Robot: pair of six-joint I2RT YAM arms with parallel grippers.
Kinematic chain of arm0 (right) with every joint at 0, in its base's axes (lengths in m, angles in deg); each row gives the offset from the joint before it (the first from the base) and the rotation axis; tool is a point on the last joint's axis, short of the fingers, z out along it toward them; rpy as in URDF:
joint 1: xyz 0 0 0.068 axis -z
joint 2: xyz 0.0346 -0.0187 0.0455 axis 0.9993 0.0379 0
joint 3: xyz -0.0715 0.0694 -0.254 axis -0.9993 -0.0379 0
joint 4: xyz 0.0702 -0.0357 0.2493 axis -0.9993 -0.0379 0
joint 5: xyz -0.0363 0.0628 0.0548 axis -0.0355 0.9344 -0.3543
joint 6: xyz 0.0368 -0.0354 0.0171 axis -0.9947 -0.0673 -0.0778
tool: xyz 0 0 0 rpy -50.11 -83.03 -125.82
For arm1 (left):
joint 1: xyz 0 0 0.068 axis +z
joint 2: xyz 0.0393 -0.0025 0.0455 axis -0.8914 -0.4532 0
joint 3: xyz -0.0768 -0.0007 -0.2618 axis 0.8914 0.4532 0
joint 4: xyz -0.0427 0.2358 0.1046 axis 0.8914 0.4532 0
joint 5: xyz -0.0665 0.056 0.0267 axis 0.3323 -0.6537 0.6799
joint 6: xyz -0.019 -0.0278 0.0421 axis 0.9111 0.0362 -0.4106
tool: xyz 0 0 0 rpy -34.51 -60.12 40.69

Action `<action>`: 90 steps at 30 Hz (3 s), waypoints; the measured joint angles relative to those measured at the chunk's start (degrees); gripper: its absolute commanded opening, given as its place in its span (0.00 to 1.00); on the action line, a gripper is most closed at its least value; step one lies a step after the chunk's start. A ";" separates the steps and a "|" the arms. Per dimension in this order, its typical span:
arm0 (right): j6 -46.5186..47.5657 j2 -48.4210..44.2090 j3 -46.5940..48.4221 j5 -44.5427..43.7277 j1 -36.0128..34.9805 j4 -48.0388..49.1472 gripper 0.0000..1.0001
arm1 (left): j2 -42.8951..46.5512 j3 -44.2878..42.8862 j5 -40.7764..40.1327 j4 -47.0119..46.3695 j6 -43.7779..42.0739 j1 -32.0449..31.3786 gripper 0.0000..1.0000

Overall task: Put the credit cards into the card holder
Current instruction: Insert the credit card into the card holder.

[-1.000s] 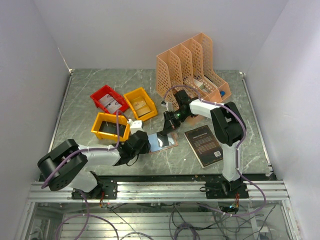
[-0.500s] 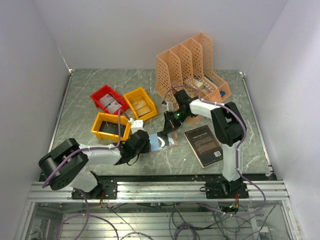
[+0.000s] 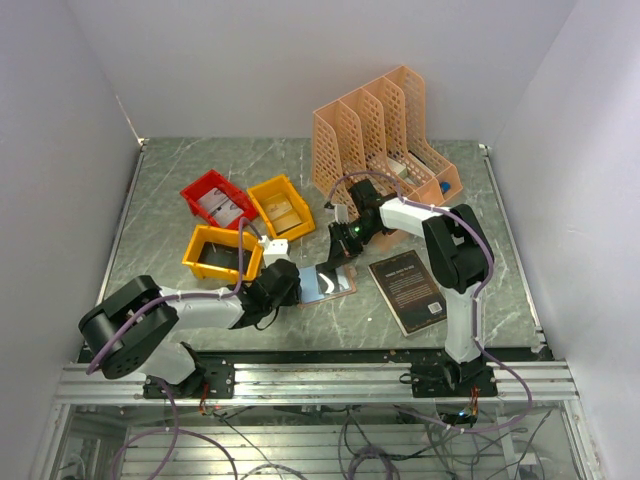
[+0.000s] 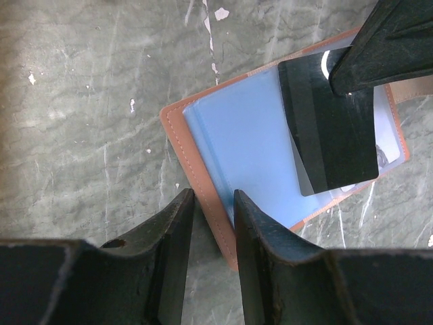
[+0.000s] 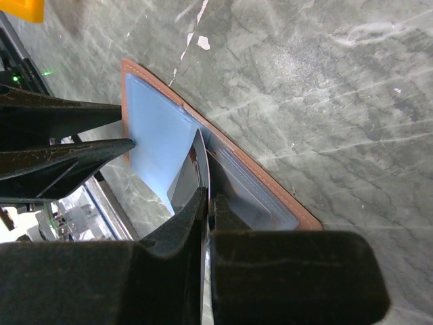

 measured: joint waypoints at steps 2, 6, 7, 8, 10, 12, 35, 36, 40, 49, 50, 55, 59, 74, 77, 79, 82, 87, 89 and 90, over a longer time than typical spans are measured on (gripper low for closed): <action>-0.13 -0.20 -0.02 -0.37 0.00 -0.17 0.00 | -0.02 0.00 0.00 -0.02 -0.09 -0.02 0.41; -0.37 -0.28 -0.02 -0.61 0.00 -0.39 0.00 | -0.02 0.00 0.00 -0.02 -0.20 -0.02 0.41; -0.42 -0.28 -0.02 -0.59 0.00 -0.39 0.00 | -0.02 0.00 0.00 -0.02 -0.22 -0.02 0.41; -0.46 -0.28 -0.02 -0.59 -0.02 -0.39 0.00 | -0.02 0.00 0.00 -0.04 -0.24 -0.02 0.41; -0.50 -0.28 -0.02 -0.59 -0.26 -0.39 0.00 | -0.02 0.00 0.02 -0.04 -0.26 -0.02 0.41; -0.52 -0.28 -0.02 -0.59 -0.39 -0.44 0.00 | -0.02 0.00 0.02 -0.04 -0.28 -0.02 0.41; -3.26 1.60 -0.07 4.31 -1.95 1.42 0.00 | 0.00 0.00 0.07 -0.17 -0.74 0.00 0.41; -3.61 1.60 -0.33 4.59 -1.92 1.92 0.00 | 0.00 0.00 0.07 -0.17 -0.72 0.00 0.41; -4.74 1.60 -1.44 5.60 -1.57 3.63 0.01 | 0.04 0.02 0.09 -0.22 -0.74 0.00 0.42; -5.73 1.97 -2.01 7.41 -1.49 5.51 0.05 | 3.58 0.00 1.25 0.44 -1.14 0.00 0.44; -5.79 2.05 -2.01 7.56 -1.46 5.60 0.05 | 4.39 0.00 1.49 0.50 -1.14 0.00 0.44; -5.95 2.38 -2.03 8.31 -1.51 6.01 0.05 | 8.94 -0.09 3.26 -0.20 -0.13 -0.13 0.41; -5.97 2.40 -2.03 8.33 -1.51 6.08 0.06 | 8.37 -2.23 3.21 0.09 2.60 -2.01 0.33; -5.95 2.51 -2.03 8.33 -1.51 6.10 0.06 | -17.88 -28.98 -6.93 12.79 12.55 -11.21 0.08; -5.95 2.54 -2.03 8.33 -1.51 6.10 0.07 | -20.31 -31.45 -8.74 15.85 13.11 -11.58 0.08; -5.95 2.56 -2.03 8.33 -1.49 6.10 0.07 | -21.49 -32.28 -9.57 17.18 13.46 -11.63 0.08; -5.95 2.58 -2.03 8.33 -1.51 6.10 0.07 | -23.28 -33.24 -10.88 18.93 14.01 -11.63 0.08; -5.90 2.62 -2.03 8.33 -1.49 6.12 0.08 | -24.83 -33.92 -13.31 19.91 15.06 -11.63 0.13; -5.90 2.62 -2.03 8.33 -1.49 6.12 0.09 | -24.83 -33.94 -14.27 20.41 15.43 -11.63 0.15; -5.90 2.67 -2.03 8.33 -1.49 6.12 0.09 | -24.83 -33.94 -14.67 20.65 15.56 -11.63 0.15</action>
